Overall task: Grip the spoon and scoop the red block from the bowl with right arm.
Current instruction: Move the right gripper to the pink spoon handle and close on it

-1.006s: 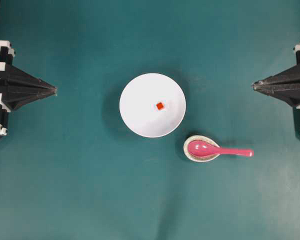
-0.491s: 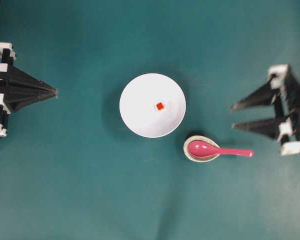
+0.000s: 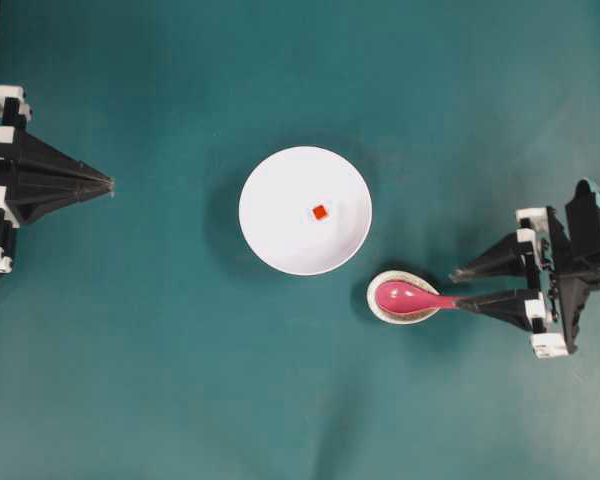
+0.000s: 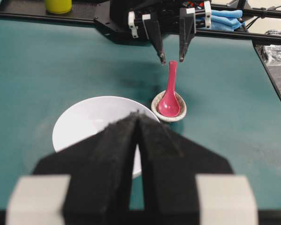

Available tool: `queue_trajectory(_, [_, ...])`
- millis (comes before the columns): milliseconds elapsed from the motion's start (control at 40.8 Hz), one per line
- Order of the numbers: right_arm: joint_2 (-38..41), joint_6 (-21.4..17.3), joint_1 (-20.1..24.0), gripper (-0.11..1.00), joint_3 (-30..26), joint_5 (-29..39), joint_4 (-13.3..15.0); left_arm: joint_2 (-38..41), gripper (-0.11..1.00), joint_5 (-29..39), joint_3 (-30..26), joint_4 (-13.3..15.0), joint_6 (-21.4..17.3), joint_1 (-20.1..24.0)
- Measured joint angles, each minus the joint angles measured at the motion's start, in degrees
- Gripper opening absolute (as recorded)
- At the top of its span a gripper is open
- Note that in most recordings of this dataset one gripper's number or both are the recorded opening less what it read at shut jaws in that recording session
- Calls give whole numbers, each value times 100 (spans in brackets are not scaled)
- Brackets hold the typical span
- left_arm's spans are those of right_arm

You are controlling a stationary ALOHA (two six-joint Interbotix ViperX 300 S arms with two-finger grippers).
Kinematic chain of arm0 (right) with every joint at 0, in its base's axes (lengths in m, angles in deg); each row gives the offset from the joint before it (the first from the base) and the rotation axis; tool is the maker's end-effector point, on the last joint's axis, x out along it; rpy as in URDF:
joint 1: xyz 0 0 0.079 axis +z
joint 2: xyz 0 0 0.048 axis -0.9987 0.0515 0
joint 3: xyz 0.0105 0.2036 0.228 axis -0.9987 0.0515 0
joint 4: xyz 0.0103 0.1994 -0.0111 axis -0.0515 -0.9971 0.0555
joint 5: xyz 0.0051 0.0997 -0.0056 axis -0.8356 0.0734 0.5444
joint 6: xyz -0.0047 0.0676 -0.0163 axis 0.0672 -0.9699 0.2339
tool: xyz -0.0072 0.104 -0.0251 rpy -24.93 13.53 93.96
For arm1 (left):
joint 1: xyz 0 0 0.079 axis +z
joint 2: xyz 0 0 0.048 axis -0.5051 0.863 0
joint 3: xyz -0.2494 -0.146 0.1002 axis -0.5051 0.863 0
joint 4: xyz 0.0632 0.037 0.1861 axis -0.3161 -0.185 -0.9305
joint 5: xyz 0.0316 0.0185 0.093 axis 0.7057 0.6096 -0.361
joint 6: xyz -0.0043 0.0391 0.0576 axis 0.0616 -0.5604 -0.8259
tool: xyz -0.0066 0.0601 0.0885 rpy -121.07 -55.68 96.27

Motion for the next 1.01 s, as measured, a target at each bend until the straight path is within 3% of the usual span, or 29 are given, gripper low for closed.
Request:
queue_trajectory(147, [316,-9,747,50,0,-308,-809,0,0,0,0,-9,0,-9])
queue_trajectory(245, [466,-9,976,50,-18,-352,-1020,0,0,0,0,0,0,-9])
queue_trajectory(687, [1283,0,1063,50,-70,-413,-1099,0,0,0,0,0,26,-9])
queue_trajectory(1006, [1345,9,1063,49,-79,-466,-1187,-9,0,26,0,0,26,-9])
